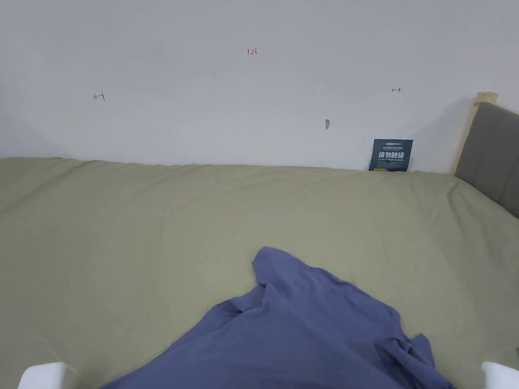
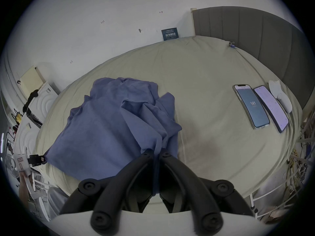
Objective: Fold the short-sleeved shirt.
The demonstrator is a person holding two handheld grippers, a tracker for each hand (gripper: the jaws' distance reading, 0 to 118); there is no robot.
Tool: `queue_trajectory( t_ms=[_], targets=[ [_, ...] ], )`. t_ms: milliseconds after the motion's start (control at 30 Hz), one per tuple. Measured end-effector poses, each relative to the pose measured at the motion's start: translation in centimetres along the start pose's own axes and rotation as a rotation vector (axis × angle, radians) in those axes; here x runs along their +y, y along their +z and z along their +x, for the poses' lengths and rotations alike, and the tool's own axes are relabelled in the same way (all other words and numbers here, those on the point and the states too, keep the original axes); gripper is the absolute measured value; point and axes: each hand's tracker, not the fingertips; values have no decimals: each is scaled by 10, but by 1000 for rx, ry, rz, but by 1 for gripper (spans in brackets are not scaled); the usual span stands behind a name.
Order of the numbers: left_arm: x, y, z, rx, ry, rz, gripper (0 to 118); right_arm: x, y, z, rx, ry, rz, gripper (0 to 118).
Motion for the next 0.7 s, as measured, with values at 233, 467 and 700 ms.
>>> queue_trajectory(
  t_ms=[233,467,700],
  targets=[
    [-1,5,-1,-43,21,53,15,-1,-10,-8,-63,104,22,56],
    [-1,38,2,-62,-4,96,116,-9,17,-19,-52,143,54,118],
    [-21,58,-18,-207,23,101,0,-37,54,-57,96,204,75,1]
  ],
)
